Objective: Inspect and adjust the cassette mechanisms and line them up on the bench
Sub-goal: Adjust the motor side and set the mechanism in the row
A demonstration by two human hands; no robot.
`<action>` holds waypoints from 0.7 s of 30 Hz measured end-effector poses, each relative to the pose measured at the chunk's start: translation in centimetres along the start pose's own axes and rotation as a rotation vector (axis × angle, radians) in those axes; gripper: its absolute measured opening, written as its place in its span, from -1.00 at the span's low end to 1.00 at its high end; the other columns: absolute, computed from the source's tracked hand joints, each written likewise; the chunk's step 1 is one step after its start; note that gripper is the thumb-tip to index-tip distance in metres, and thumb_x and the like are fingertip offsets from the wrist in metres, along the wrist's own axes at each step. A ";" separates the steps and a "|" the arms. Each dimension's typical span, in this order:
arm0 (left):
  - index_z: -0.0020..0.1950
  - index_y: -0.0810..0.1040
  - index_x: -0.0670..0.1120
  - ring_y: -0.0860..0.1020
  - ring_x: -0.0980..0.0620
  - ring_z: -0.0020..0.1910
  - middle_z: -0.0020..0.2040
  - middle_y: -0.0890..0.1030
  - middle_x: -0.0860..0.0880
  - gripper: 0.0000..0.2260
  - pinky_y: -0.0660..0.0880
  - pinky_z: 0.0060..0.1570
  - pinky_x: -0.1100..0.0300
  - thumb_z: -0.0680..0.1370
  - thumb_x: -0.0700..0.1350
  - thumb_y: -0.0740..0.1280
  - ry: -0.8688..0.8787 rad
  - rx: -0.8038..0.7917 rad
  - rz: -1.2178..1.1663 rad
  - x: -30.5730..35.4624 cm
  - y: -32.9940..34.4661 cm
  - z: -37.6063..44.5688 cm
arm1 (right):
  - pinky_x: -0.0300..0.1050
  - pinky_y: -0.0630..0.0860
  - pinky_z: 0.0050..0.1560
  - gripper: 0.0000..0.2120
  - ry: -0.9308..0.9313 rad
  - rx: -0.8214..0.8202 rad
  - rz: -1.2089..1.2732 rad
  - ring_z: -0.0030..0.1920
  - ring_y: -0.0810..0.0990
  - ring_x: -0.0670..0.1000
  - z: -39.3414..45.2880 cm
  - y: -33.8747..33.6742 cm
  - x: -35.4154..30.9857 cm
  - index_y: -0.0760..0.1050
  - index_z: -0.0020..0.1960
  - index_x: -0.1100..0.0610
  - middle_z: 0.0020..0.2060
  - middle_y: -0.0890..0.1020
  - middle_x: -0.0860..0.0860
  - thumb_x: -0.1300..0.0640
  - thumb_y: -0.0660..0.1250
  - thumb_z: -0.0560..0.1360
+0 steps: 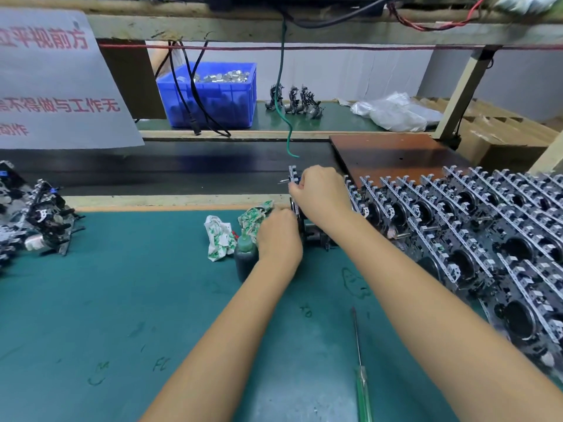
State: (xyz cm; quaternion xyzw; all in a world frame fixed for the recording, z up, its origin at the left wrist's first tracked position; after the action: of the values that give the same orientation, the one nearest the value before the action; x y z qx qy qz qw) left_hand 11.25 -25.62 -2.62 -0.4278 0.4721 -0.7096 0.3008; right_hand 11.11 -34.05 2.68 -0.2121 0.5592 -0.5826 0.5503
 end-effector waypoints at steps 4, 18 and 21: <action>0.04 0.53 -0.22 0.52 -0.23 0.04 0.06 0.57 -0.23 -0.84 0.27 -0.20 0.08 0.55 -0.33 0.19 0.004 -0.042 -0.082 -0.7 2.3 0.8 | -0.07 0.33 -0.17 -0.79 0.014 -0.041 -0.105 0.04 0.56 0.23 0.4 0.9 0.5 0.52 -0.03 0.30 -0.02 0.59 0.25 0.16 0.21 0.55; -0.28 0.27 -0.11 0.18 0.10 -0.45 -0.34 0.28 0.02 -0.81 0.04 -0.51 0.20 0.30 -0.39 0.18 0.419 0.303 -0.208 -0.8 -9.5 -7.2 | -0.09 0.18 -0.27 -0.71 -0.220 0.230 -0.033 -0.22 0.50 0.18 -7.0 -6.0 -8.0 0.52 -0.14 0.06 -0.20 0.63 0.09 -0.13 0.19 0.55; -0.03 0.55 -0.23 0.48 -0.17 -0.23 -0.15 0.57 -0.16 -0.81 0.36 -0.35 0.13 0.37 -0.27 0.34 0.339 0.319 -0.115 -6.2 -12.0 -9.0 | -0.07 0.18 -0.31 -0.76 -0.389 0.224 0.193 -0.31 0.44 0.19 -9.1 -5.4 -12.2 0.48 -0.17 0.05 -0.31 0.62 0.06 -0.07 0.19 0.56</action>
State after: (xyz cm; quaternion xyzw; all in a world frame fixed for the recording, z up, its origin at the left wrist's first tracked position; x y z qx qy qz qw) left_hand 5.74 -12.21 4.80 -0.2757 0.3726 -0.8530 0.2400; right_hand 4.75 -20.80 9.38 -0.2034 0.3925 -0.5339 0.7208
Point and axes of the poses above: each hand's wrist, its own z-axis towards the middle knuckle, its own y-axis out of the palm, x = y × z, the point moved 5 cm from there along z, towards the middle knuckle
